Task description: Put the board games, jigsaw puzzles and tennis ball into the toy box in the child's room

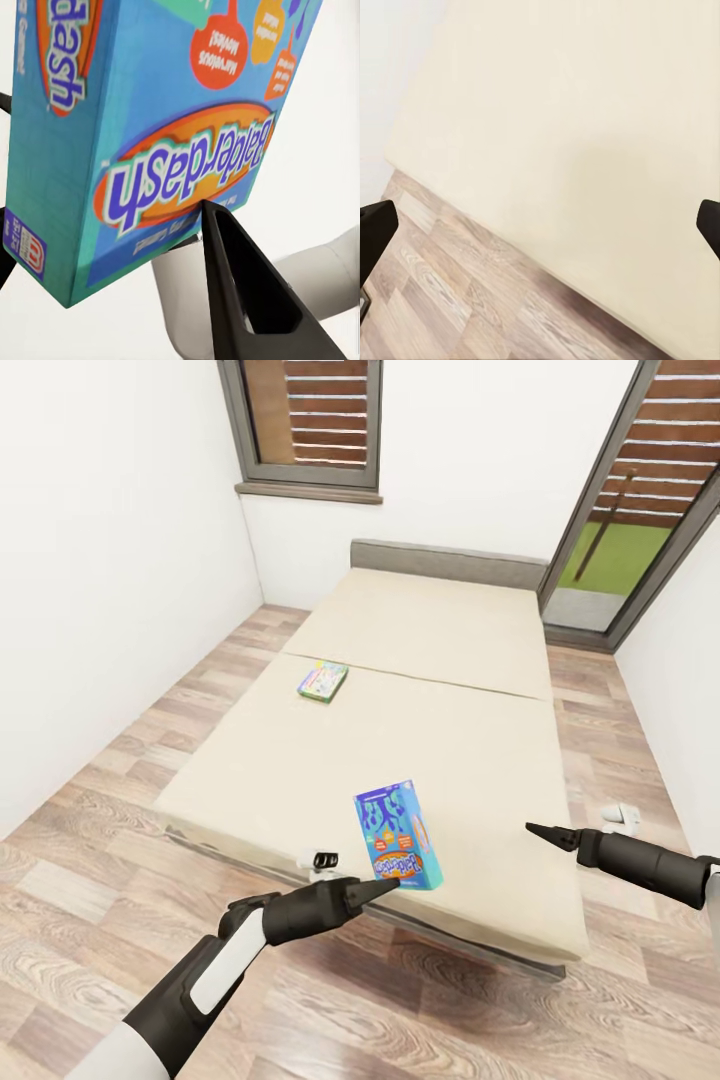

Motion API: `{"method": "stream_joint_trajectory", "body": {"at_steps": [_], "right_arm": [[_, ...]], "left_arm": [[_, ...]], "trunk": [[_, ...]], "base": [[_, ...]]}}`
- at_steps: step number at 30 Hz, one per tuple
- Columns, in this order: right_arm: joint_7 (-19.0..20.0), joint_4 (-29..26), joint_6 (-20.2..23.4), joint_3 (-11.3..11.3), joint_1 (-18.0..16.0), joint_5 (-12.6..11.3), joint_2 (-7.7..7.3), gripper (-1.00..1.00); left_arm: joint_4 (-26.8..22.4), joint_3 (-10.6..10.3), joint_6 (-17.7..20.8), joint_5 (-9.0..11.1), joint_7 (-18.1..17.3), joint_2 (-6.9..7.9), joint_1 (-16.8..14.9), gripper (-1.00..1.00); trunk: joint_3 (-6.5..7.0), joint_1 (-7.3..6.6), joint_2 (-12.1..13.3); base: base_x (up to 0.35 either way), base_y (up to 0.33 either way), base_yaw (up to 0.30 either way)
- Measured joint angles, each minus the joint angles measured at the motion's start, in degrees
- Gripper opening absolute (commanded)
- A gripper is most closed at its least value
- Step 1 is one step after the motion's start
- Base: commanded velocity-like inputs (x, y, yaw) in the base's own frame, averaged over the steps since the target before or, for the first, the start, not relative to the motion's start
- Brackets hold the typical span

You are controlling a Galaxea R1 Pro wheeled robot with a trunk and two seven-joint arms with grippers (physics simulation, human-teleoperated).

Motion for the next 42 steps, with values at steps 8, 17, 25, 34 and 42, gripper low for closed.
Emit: {"method": "stream_joint_trajectory", "body": {"at_steps": [8, 17, 25, 34, 42], "right_arm": [[0.00, 0.06, 0.00, 0.01, -0.01, 0.00, 0.00, 1.00], [0.00, 0.05, 0.00, 0.01, 0.00, 0.00, 0.02, 1.00], [0.00, 0.06, 0.00, 0.01, 0.01, 0.01, 0.02, 1.00], [0.00, 0.00, 0.00, 0.06, 0.19, -0.05, 0.02, 1.00], [0.05, -0.06, 0.00, 0.20, 0.43, -0.12, 0.05, 1.00]], "left_arm": [[0.12, -0.05, 0.00, -1.69, -2.28, -0.08, -0.21, -1.00], [0.15, -0.19, 0.01, -4.49, -5.73, -0.24, -0.38, -1.00], [0.26, -0.27, -0.07, -6.24, -7.15, -0.43, -0.42, -1.00], [1.66, -0.03, -0.17, -8.33, -7.00, -0.58, -0.43, -1.00], [3.81, 0.11, -1.41, -8.82, -6.02, -0.66, -0.48, -1.00]], "trunk": [[0.75, 0.00, 0.00], [1.59, 0.00, 0.00], [2.34, 0.00, 0.00], [3.18, 0.00, 0.00], [3.93, 0.00, 0.00]], "base": [[0.000, 0.000, 0.000], [0.000, 0.000, 0.000], [0.000, 0.000, 0.000], [0.000, 0.000, 0.000], [0.000, 0.000, 0.009]]}}
